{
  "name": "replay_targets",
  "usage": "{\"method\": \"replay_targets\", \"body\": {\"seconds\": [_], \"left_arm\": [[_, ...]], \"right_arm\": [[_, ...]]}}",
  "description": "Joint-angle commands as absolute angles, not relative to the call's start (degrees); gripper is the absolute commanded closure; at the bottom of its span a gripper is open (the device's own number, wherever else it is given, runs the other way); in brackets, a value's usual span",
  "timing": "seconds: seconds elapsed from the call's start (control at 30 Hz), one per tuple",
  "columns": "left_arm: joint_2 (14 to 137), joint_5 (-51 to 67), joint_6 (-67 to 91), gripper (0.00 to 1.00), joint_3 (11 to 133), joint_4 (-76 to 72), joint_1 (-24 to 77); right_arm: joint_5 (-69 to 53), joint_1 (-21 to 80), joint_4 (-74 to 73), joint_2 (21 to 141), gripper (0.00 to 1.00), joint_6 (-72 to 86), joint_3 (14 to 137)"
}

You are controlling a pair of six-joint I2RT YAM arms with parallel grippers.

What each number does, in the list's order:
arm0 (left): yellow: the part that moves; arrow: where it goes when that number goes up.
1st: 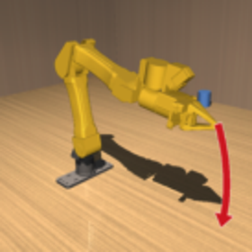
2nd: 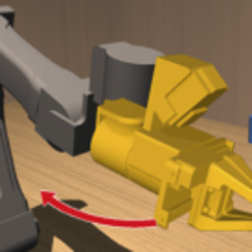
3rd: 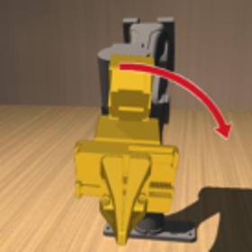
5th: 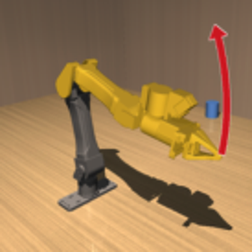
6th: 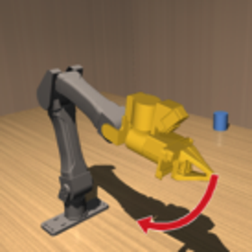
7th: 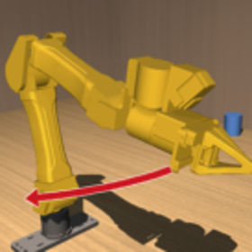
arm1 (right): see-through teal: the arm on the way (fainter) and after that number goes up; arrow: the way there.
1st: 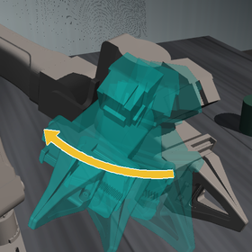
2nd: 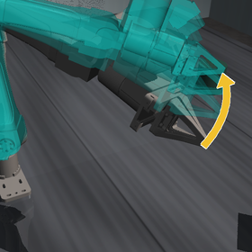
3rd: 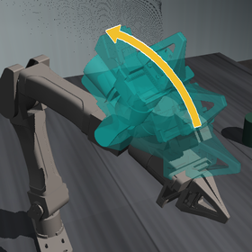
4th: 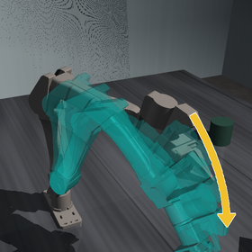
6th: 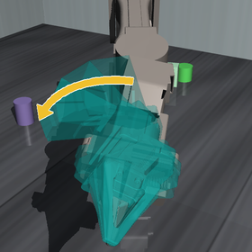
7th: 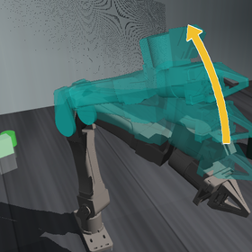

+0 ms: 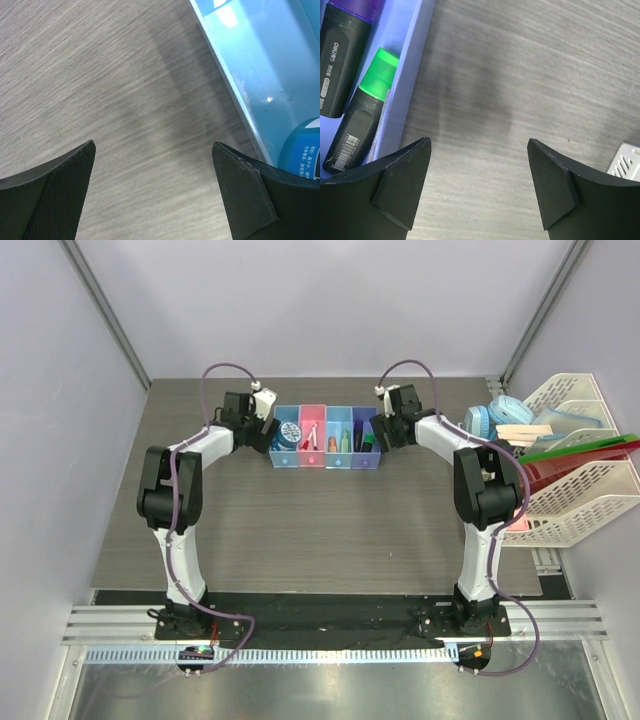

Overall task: Sort the stationery into containers
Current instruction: Move the storage box to the center of the board.

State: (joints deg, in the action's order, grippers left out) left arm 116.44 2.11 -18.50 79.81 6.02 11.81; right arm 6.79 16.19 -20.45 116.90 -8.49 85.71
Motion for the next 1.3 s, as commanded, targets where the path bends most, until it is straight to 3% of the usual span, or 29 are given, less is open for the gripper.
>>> {"method": "replay_targets", "body": {"seconds": [0.0, 0.87, 1.27], "left_arm": [[114.2, 8.7, -20.0, 0.02, 77.3, 12.3, 19.9], [110.6, 7.4, -21.4, 0.02, 72.4, 23.0, 27.4], [111.4, 4.3, -16.3, 0.01, 74.4, 20.6, 23.1]], "right_arm": [[-1.8, 23.0, -18.3, 112.6, 0.14, -7.8, 83.2], [-0.5, 26.8, -17.7, 106.1, 0.15, -9.1, 72.2], [3.2, 26.2, -18.2, 104.8, 0.13, -12.7, 75.6]]}}
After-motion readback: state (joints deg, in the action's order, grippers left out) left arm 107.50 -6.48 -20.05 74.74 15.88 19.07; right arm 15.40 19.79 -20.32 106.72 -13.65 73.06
